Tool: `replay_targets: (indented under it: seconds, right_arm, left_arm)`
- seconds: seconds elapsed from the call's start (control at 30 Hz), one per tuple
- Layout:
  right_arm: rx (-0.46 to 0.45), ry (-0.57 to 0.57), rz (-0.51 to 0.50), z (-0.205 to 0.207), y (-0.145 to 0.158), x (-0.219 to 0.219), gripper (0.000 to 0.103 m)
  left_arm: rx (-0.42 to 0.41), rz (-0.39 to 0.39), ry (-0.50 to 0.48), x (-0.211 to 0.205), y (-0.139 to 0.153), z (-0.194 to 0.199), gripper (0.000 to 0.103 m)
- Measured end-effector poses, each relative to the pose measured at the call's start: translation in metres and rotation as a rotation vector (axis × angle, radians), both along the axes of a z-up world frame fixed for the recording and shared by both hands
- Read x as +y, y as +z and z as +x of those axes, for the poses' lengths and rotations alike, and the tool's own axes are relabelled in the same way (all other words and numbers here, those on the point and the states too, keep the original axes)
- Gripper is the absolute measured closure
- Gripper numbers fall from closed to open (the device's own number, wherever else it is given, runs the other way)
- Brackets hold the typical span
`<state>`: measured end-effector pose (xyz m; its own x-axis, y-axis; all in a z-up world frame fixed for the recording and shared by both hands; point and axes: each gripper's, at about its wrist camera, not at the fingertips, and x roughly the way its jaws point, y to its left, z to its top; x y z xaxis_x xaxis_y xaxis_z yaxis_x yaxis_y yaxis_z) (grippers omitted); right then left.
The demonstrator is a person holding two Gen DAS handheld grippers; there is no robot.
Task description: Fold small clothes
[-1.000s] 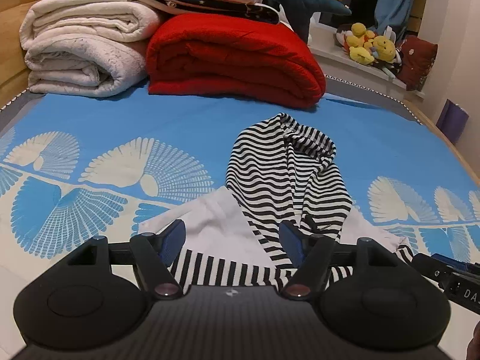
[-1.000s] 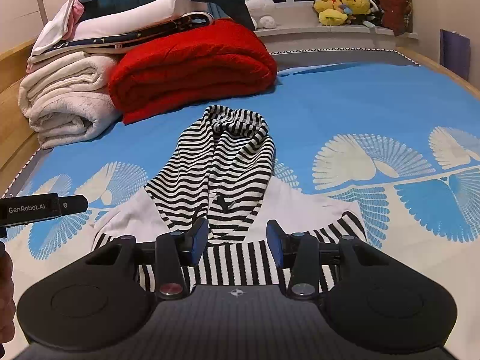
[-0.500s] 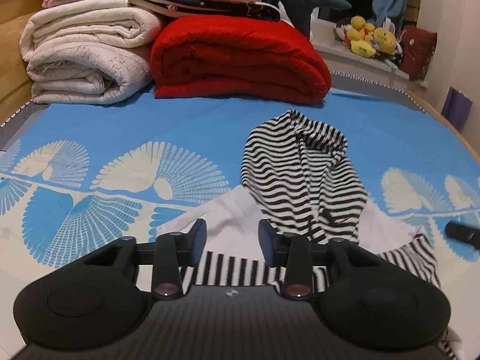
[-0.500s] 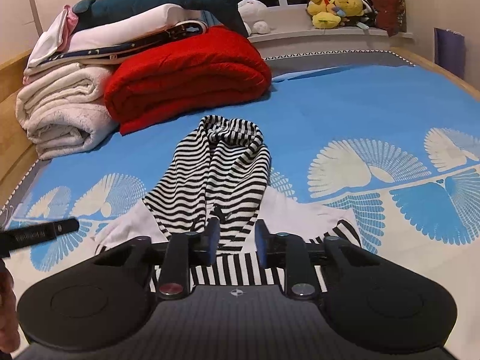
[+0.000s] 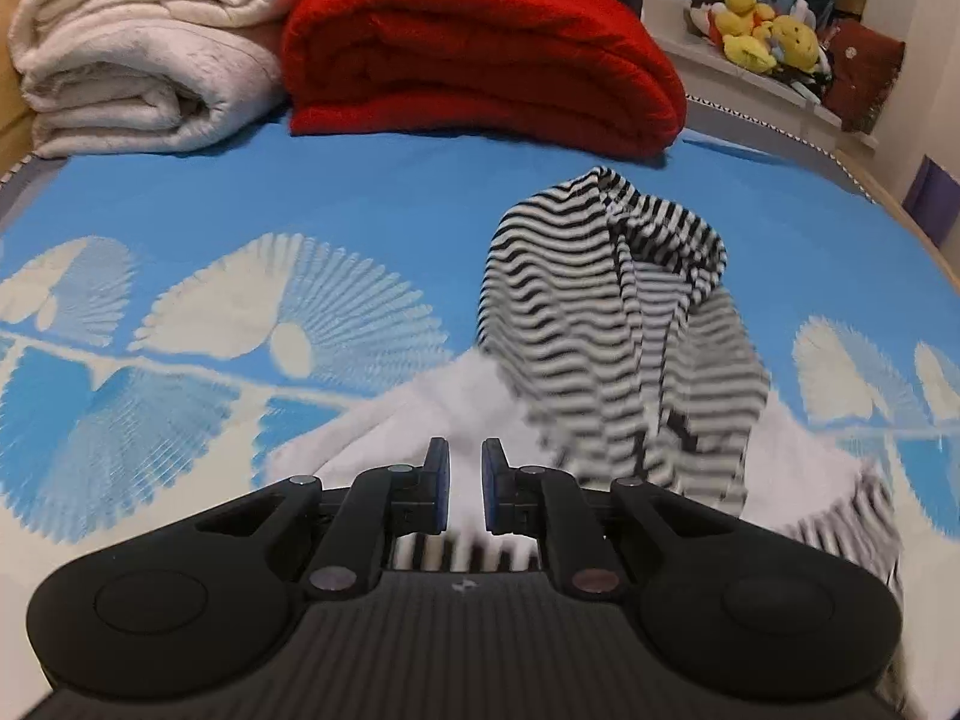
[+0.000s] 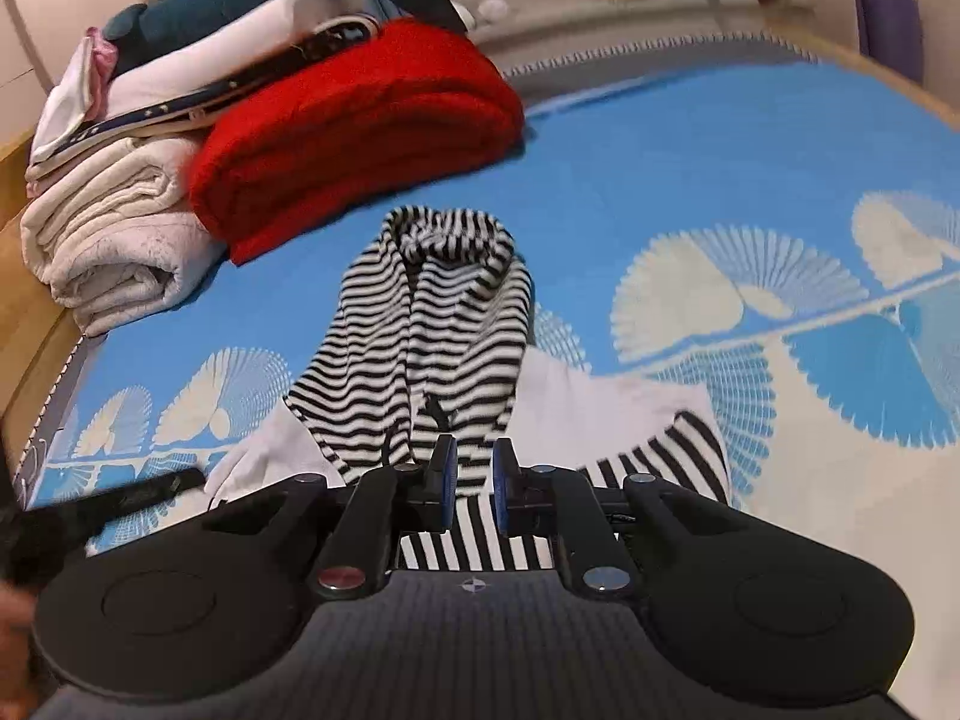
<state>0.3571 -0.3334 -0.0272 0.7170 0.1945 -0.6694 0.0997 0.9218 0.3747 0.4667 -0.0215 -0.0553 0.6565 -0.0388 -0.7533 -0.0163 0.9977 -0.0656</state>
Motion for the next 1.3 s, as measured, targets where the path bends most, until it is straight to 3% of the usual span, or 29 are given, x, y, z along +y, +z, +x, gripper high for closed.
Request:
replay_targets:
  seconds: [0.17,0.4,0.47,0.53,0.6,0.67,0.7,0.73,0.77,0.8,0.83,0.97,1.07,1.2,1.3]
  right_arm:
    - [0.029,-0.015,0.023,0.002,-0.007,-0.01,0.09]
    - [0.111,-0.065,0.058,0.01,-0.025,-0.025,0.09]
    - [0.115,-0.075,0.057,0.012,-0.026,-0.027,0.09]
    - [0.121,-0.095,0.05,0.013,-0.028,-0.031,0.09]
    - [0.139,-0.111,0.053,0.015,-0.032,-0.034,0.09]
    - [0.156,-0.117,0.06,0.017,-0.036,-0.036,0.09]
    - [0.161,-0.116,0.062,0.018,-0.038,-0.036,0.09]
    - [0.163,-0.114,0.061,0.019,-0.039,-0.036,0.09]
    - [0.163,-0.113,0.057,0.02,-0.039,-0.036,0.09]
    - [0.163,-0.112,0.053,0.022,-0.04,-0.035,0.09]
    - [0.166,-0.113,0.051,0.023,-0.041,-0.036,0.09]
    - [0.185,-0.121,0.063,0.025,-0.041,-0.04,0.09]
    - [0.164,-0.127,0.049,0.026,-0.033,-0.045,0.09]
    - [0.124,-0.157,0.054,0.02,-0.019,-0.055,0.09]
    - [0.081,-0.173,0.054,0.01,-0.006,-0.061,0.09]
  left_arm:
    - [0.07,-0.095,0.024,-0.022,0.001,0.086,0.091]
    - [0.056,-0.05,0.058,-0.068,-0.003,0.2,0.088]
    - [0.032,-0.041,0.056,-0.082,-0.009,0.228,0.081]
    - [0.013,-0.05,0.072,-0.091,-0.013,0.249,0.057]
    - [0.0,-0.057,0.079,-0.102,-0.02,0.268,0.044]
    - [-0.012,-0.022,0.077,-0.115,-0.027,0.282,0.042]
    - [-0.016,-0.005,0.07,-0.12,-0.03,0.287,0.043]
    - [-0.017,0.016,0.062,-0.125,-0.034,0.291,0.054]
    - [-0.018,0.041,0.051,-0.129,-0.037,0.295,0.071]
    - [-0.007,0.063,0.038,-0.131,-0.04,0.298,0.098]
    - [-0.009,0.091,0.033,-0.133,-0.041,0.297,0.1]
    - [-0.088,0.118,-0.044,-0.126,-0.019,0.259,0.1]
    - [-0.154,0.11,-0.117,-0.109,0.012,0.197,0.1]
    - [-0.221,0.068,-0.217,-0.08,0.05,0.078,0.1]
    - [-0.225,0.043,-0.284,-0.059,0.064,-0.03,0.1]
